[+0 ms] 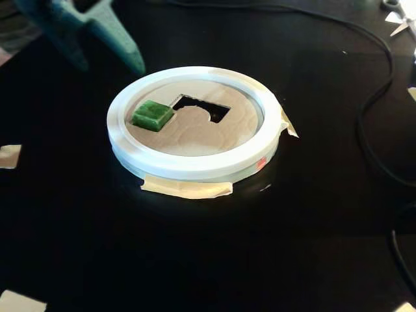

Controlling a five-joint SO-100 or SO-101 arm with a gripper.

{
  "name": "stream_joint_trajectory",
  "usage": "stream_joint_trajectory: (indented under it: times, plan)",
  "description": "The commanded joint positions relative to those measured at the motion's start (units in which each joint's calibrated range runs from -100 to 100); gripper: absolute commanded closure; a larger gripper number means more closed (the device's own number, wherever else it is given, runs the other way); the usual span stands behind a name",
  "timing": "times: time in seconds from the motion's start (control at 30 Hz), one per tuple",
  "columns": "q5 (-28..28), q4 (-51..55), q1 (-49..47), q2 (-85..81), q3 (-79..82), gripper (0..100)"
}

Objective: Pick up the square block and drop it in corresponding square shaped hole

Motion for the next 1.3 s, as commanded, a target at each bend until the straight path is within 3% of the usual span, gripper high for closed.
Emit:
stream_joint_trajectory:
  times: [0.0, 0.23, 0.43, 0.67, 0.83, 1.27]
  plan:
    - [8.6, 1.7, 17.0, -18.2, 7.4, 13]
    - [17.4, -8.3, 41.0, -51.3, 30.7, 13]
    - [18.2, -13.6, 47.0, -75.4, 51.0, 13]
    - [18.5, -14.6, 47.4, -74.3, 57.5, 11]
    - [21.7, -15.8, 47.7, -75.2, 64.7, 11]
    - [21.7, -15.7, 46.9, -75.3, 74.1, 12]
